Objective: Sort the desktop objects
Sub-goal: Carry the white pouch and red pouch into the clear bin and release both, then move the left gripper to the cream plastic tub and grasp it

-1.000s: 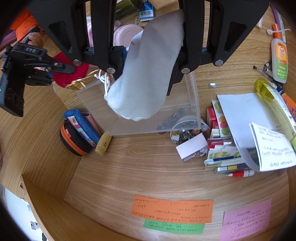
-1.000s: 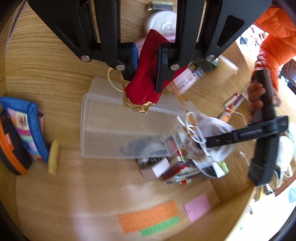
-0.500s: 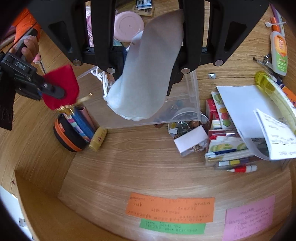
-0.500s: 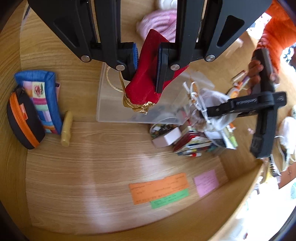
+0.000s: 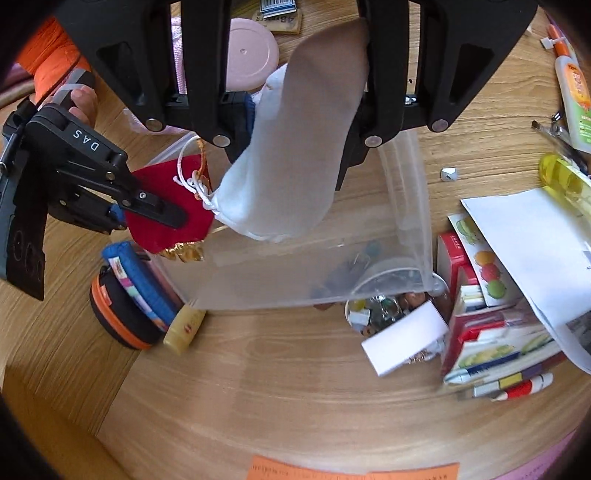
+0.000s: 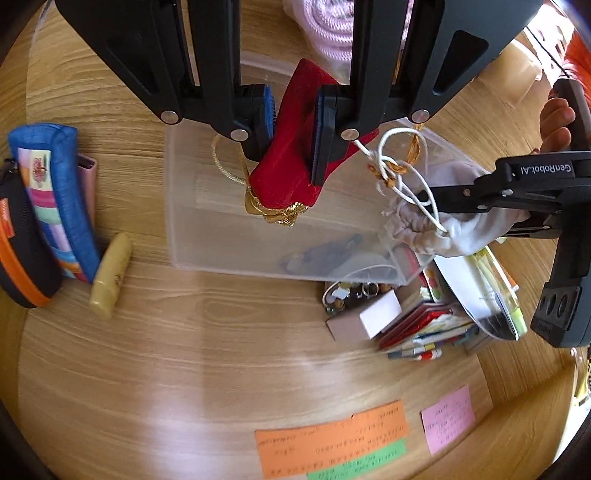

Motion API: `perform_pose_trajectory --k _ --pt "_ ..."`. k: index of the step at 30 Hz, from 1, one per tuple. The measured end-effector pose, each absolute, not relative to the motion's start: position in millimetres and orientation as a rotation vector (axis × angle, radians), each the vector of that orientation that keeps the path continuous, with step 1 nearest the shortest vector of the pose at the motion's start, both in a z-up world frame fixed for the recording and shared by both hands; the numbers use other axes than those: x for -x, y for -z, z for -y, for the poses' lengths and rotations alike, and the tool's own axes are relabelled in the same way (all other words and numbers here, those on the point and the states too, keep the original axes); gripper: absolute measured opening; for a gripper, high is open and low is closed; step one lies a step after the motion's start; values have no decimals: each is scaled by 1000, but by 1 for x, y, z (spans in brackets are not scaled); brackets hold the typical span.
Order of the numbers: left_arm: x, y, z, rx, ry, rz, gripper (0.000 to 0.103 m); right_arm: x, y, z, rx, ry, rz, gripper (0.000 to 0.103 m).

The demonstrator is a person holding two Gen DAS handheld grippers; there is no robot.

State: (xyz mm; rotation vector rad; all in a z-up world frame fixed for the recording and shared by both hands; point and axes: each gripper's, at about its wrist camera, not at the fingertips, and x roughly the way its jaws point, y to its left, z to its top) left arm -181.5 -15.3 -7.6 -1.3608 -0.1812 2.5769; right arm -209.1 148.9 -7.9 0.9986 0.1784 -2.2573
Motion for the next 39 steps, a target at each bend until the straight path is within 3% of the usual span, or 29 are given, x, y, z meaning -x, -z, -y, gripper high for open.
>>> perform_pose_trajectory --k 4,9,13,17,20,30,39 --pt "181 10 14 1386 -2542 163 36 208 11 -146 -1001 2270 -216 17" --pt "177 8 15 1374 -2539 170 58 207 11 -148 -1028 2280 -229 18" --pt "169 1 14 1338 -2556 152 59 205 10 -149 -1040 2275 -227 22" --pt "158 -6 12 1309 -2569 134 63 198 6 -153 -1036 2290 -232 32" --pt "149 -11 11 1298 -2578 136 74 189 0 -157 -1004 2320 -231 38" --pt "113 -30 10 1189 -2697 92 75 150 -18 -168 -883 2395 -281 71" --pt "82 -33 14 1142 -2774 78 75 122 -20 -182 -855 2407 -279 76"
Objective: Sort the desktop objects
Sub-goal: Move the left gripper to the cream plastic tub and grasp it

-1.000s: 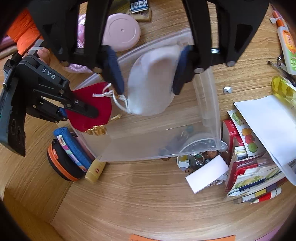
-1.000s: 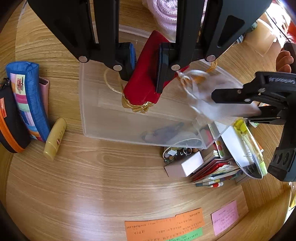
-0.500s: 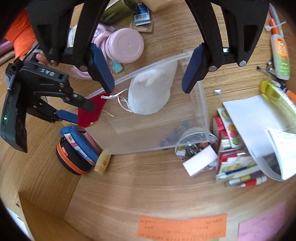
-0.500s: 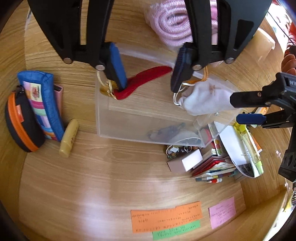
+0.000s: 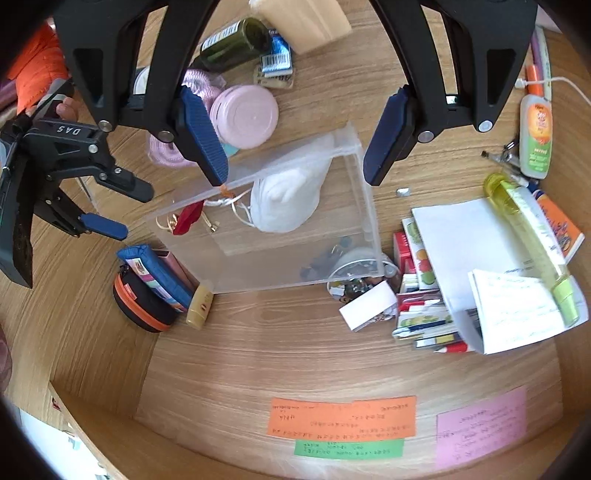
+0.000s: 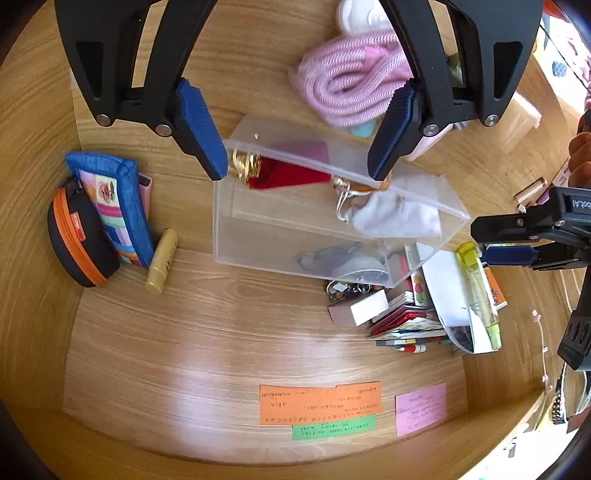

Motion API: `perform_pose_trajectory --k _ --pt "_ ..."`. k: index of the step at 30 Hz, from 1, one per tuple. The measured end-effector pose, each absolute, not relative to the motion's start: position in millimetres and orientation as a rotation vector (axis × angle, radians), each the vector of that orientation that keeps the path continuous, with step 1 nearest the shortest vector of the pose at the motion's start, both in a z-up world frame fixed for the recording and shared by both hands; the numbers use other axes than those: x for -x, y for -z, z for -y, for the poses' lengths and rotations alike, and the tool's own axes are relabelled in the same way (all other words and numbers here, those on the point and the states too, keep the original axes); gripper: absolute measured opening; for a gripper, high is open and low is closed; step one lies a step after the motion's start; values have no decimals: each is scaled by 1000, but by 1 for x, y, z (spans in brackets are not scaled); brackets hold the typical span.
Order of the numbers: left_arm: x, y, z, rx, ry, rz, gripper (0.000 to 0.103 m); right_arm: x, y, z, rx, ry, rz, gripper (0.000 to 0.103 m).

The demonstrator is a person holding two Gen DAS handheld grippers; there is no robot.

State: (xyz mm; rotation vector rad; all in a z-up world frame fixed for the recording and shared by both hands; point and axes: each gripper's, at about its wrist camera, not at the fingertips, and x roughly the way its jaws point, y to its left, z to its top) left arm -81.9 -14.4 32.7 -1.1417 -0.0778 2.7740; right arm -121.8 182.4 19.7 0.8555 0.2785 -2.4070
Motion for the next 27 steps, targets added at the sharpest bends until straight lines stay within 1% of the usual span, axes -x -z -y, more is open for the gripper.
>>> perform_pose_trajectory --k 10,13,17,22,25,27 --pt "46 -20 15 1180 -2799 99 76 86 -11 -207 -860 2405 -247 77" --pt "35 -14 16 1186 -2789 119 75 73 -5 -217 -853 2420 -224 81" --pt "18 -5 16 1190 -2822 119 76 59 7 -231 -887 2410 -167 82" --pt "1 14 14 1260 -2822 170 76 46 25 -241 -948 2383 -122 82" --pt "-10 26 6 1280 -2839 147 76 38 36 -237 -984 2344 -145 82" --pt "-15 35 -1 1297 -2853 95 78 33 42 -233 -988 2325 -175 82"
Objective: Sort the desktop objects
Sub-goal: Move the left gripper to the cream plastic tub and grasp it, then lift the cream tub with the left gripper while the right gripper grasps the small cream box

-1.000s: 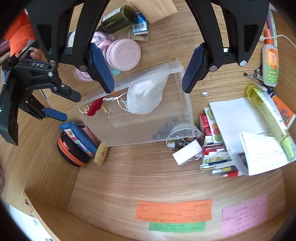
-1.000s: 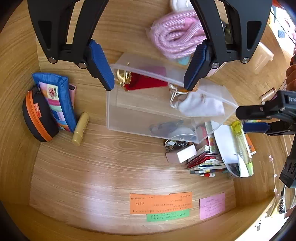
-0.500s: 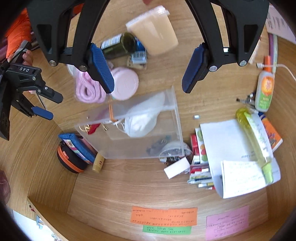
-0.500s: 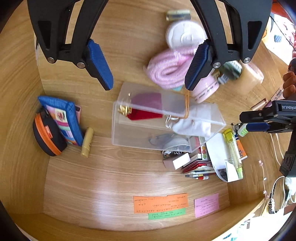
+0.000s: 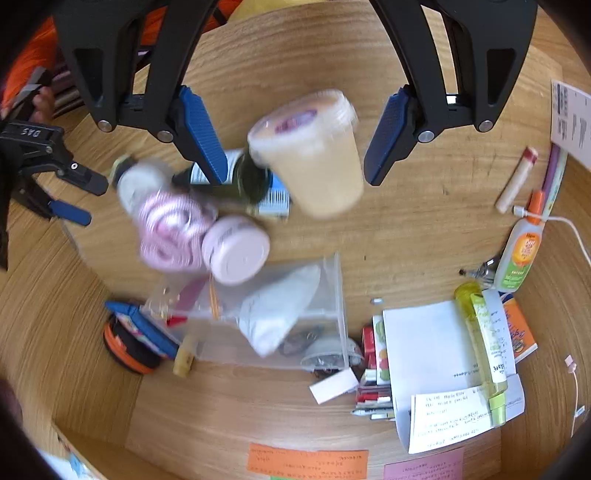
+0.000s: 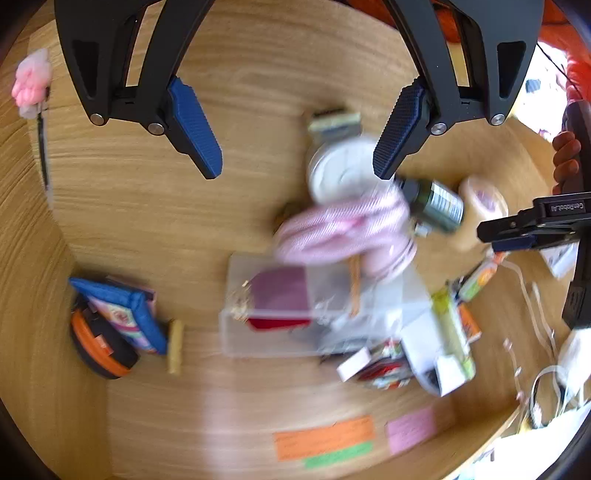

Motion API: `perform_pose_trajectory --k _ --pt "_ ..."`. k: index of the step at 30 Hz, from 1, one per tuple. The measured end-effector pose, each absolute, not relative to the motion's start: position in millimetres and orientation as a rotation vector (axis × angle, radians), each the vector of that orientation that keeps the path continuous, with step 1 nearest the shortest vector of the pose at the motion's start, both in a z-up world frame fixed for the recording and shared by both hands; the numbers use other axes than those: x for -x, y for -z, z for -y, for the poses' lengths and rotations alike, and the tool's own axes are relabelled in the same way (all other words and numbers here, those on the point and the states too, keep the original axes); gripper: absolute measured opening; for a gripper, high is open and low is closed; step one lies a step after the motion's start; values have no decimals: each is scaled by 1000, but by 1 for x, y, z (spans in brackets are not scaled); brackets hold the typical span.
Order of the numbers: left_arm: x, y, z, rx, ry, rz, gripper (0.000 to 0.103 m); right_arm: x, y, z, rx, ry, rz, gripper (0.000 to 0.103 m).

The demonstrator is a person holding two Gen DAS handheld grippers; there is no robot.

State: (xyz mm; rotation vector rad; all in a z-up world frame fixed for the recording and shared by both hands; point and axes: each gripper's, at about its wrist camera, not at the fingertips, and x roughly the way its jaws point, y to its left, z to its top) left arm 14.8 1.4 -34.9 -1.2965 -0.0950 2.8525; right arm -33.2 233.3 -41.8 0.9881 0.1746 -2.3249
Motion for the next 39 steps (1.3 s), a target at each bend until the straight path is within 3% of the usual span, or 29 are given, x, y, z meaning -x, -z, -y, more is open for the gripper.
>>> perform_pose_trajectory --k 5,17,20,25,33,35,39 --pt "-22 53 -9 1326 -2874 34 81 23 54 -227 -993 2287 -212 82" --pt "-9 83 9 1424 -2911 174 82 25 71 -233 -1036 2335 -237 79" --pt "-13 80 15 1405 -2931 179 82 27 73 -233 -1048 2323 -226 69" --pt "-21 71 30 1366 -2990 201 82 26 74 -228 -1038 2318 -241 64" --pt "-20 80 44 1398 -3057 359 82 20 74 -222 -1014 2291 -254 32" --pt "-19 78 43 1358 -3081 389 82 21 74 -223 -1017 2289 -246 32" --pt "-21 73 42 1294 -3105 399 70 20 71 -228 -1015 2305 -257 31"
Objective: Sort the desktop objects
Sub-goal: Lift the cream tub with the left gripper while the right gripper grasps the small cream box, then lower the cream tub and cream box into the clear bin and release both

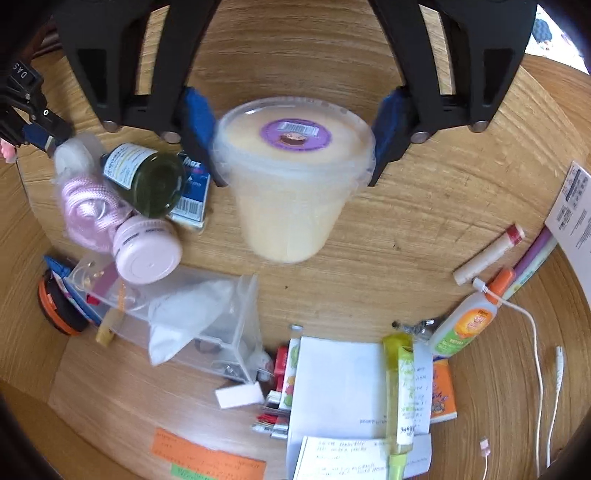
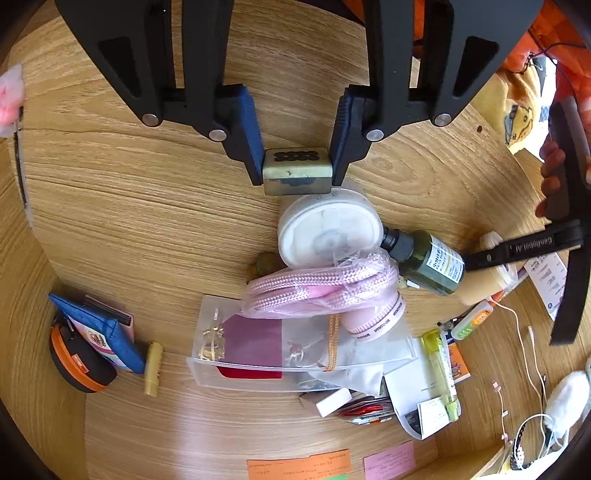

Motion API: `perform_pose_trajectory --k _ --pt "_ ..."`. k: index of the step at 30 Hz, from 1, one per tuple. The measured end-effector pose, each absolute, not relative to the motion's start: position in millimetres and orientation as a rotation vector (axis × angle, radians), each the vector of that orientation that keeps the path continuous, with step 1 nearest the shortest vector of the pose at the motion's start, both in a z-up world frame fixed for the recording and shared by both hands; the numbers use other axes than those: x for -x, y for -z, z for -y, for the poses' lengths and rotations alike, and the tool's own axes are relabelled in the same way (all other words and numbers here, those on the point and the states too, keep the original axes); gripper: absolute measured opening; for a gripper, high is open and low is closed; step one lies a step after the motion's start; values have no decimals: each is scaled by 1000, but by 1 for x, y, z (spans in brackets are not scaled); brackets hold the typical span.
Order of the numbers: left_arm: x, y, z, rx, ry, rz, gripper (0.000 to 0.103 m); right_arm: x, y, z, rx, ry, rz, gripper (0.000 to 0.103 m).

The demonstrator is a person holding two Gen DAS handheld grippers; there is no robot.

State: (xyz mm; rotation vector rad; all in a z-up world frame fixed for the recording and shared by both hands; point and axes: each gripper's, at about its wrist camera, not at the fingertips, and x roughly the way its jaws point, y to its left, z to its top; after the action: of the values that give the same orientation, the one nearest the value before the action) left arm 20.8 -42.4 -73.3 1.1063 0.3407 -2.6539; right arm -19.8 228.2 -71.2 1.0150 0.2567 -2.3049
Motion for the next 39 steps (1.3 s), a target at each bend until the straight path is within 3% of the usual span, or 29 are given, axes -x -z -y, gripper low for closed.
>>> perform_pose_trajectory --k 18,39 --pt "-19 52 48 -940 2710 -248 69 38 34 -234 -921 2330 -145 31" --pt "38 -43 65 -757 2941 -297 69 104 -40 -206 -699 2370 -110 31"
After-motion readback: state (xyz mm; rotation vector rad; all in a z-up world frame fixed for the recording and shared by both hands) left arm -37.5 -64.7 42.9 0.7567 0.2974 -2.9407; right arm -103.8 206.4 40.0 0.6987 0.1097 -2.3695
